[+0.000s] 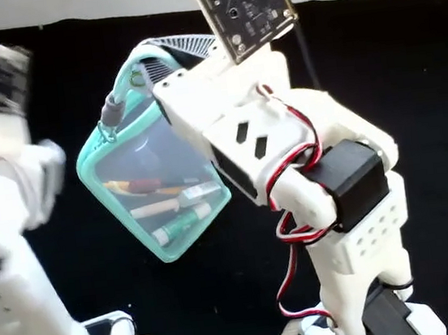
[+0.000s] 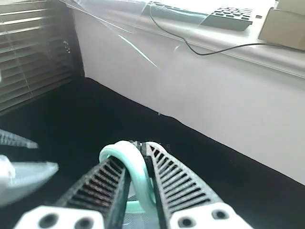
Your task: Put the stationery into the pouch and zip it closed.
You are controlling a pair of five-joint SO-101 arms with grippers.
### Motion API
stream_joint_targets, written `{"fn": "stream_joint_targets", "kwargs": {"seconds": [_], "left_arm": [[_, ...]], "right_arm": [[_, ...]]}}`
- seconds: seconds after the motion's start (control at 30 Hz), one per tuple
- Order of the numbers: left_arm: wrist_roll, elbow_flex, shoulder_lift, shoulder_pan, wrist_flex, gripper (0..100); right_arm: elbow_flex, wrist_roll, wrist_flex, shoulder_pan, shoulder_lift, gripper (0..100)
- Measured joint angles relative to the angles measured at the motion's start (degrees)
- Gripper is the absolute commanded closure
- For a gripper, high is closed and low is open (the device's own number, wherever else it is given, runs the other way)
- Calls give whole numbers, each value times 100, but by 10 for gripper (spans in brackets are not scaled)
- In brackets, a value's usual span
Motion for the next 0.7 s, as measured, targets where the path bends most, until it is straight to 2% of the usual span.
{"fn": "stream_joint_targets", "kwargs": {"seconds": [0.23, 0.47, 0.7], "left_arm": [[-88, 1741, -1187, 1090, 9, 800], [-519, 1908, -1257, 1108, 0, 800], [-738, 1943, -1143, 1108, -448, 800]], "right_arm": [[0, 0, 0, 387, 0, 993], [0, 0, 0, 396, 0, 993], [0, 0, 448, 396, 0, 993]]}}
